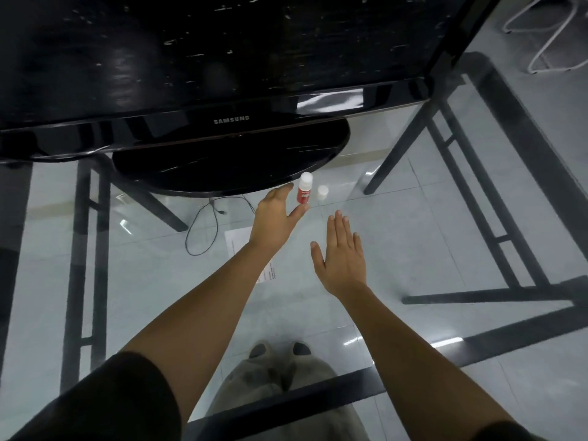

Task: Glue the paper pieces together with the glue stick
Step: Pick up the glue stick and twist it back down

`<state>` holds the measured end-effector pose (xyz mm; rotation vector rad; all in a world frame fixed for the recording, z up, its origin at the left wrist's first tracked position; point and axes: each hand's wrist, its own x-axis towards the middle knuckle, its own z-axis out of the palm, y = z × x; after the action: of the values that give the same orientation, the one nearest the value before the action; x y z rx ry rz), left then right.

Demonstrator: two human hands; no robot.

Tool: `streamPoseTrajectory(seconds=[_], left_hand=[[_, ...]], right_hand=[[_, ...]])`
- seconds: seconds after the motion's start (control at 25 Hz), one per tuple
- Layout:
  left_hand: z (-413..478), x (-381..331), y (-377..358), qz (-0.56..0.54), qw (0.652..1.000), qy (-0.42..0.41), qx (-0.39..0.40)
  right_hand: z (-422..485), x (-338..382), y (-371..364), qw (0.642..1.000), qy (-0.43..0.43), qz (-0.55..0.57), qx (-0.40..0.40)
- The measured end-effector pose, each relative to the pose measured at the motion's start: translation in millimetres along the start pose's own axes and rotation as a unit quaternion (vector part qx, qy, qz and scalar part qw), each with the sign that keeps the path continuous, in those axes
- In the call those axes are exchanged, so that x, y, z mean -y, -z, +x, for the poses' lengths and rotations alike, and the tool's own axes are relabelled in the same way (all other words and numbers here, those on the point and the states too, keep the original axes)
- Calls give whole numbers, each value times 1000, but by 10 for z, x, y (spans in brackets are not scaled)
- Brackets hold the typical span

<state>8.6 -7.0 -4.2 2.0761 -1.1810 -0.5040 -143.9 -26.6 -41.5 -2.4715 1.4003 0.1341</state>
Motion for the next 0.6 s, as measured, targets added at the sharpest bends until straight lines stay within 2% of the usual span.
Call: streamPoseTrajectory(seconds=[0.4,0.6], left_hand=[[105,-51,-178,-81,996,29,-36],[2,-34,-56,-116,991,23,-59]], right_hand=[[30,-10,-91,999,-4,-33,-14],[21,-35,-4,1000,3,-9,-2]])
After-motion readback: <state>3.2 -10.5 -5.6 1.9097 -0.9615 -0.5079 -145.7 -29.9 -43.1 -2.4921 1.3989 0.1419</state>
